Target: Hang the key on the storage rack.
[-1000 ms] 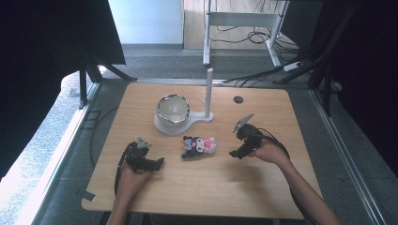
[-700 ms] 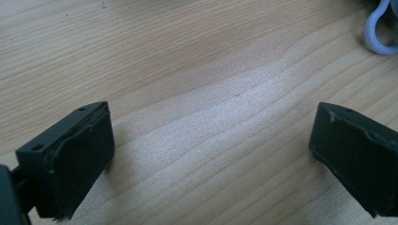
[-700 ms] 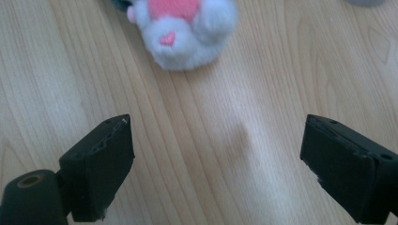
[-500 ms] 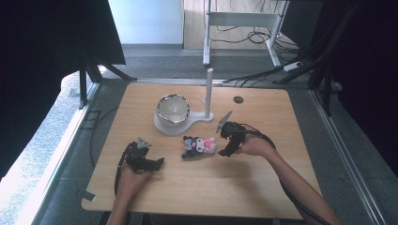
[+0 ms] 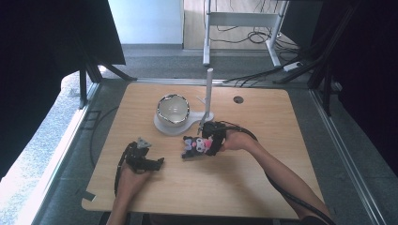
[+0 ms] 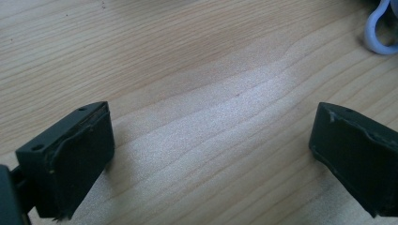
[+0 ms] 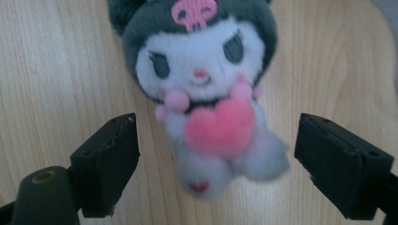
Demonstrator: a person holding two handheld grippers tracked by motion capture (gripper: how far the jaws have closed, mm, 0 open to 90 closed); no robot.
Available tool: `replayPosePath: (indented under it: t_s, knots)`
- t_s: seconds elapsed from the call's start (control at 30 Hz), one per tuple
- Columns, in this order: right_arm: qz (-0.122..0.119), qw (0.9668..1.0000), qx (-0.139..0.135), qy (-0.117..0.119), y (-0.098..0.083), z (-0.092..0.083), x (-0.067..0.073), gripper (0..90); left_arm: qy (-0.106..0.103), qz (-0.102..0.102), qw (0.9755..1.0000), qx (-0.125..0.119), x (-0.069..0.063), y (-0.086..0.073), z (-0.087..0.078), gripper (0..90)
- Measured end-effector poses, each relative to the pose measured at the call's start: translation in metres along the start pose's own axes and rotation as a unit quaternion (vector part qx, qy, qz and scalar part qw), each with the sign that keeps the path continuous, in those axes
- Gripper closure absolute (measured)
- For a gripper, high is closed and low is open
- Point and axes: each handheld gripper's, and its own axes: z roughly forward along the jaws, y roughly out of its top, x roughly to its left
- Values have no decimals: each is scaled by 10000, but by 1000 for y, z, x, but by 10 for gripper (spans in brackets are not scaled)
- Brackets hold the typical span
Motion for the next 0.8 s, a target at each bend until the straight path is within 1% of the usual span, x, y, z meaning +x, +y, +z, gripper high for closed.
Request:
replayPosePath:
  t_s: [0.03, 0.07, 0.1, 0.13, 0.17, 0.23, 0.27, 0.3, 0.33, 0.37, 0.4, 0.43, 0.47, 0.5, 0.53, 0.57, 0.7, 0.73, 0.8]
  knots:
    - [-3, 10000, 69, 33, 3, 2, 0, 150, 0, 0, 10000, 0, 0, 0, 0, 3]
    - [-3, 10000, 69, 33, 3, 2, 0, 150, 0, 1, 10000, 1, 0, 0, 0, 3]
    - [-88, 9998, 180, 75, 9, 7, -1, 161, 0, 0, 10000, 0, 0, 0, 0, 3]
    - [-88, 9998, 180, 75, 9, 7, -1, 161, -1, -1, 10000, 0, 0, 0, 0, 3]
    - [-107, 9996, 247, 118, 14, 12, -2, 189, 0, 0, 10000, -1, 0, 0, 0, 3]
    - [-154, 9992, 348, 139, 18, 16, -3, 242, -1, -2, 10000, -1, 0, 0, 0, 4]
    - [-154, 9992, 348, 139, 18, 16, -3, 242, -1, -2, 10000, -1, 0, 0, 0, 3]
    - [-174, 9986, 415, 278, 20, 19, -5, 322, -1, -2, 10000, -1, 0, 0, 0, 3]
    - [-174, 9986, 415, 278, 20, 19, -5, 322, -1, -2, 10000, -1, 0, 0, 0, 4]
    - [-107, 9982, 477, 346, 21, 19, -4, 342, 0, -2, 10000, -1, 0, 0, 0, 4]
    - [-133, 9977, 551, 359, 22, 21, -5, 378, -1, -3, 10000, -1, 0, 0, 0, 3]
    - [-133, 9977, 551, 359, 22, 21, -5, 378, -1, -3, 10000, -1, 0, 0, 0, 3]
    - [-80, 9978, 570, 330, 22, 20, -5, 408, -1, -3, 10000, 0, 0, 0, 0, 3]
    - [-80, 9979, 544, 332, 21, 19, -5, 419, -1, -3, 10000, -1, 0, 0, 0, 3]
    - [-80, 9979, 544, 332, 21, 19, -5, 419, -1, -3, 10000, -1, 0, 0, 0, 3]
    - [30, 9979, 540, 345, 21, 16, -5, 428, -1, -3, 10000, -1, 0, 0, 0, 3]
    - [38, 9985, 452, 300, 18, 11, -6, 435, -1, -4, 10000, -1, 0, 0, 0, 3]
    - [86, 9988, 384, 299, 15, 6, -7, 438, -1, -3, 10000, -1, 0, 0, 0, 3]
    - [126, 9988, 374, 301, 14, 3, -7, 438, 0, -4, 10000, -1, 0, 0, 0, 3]
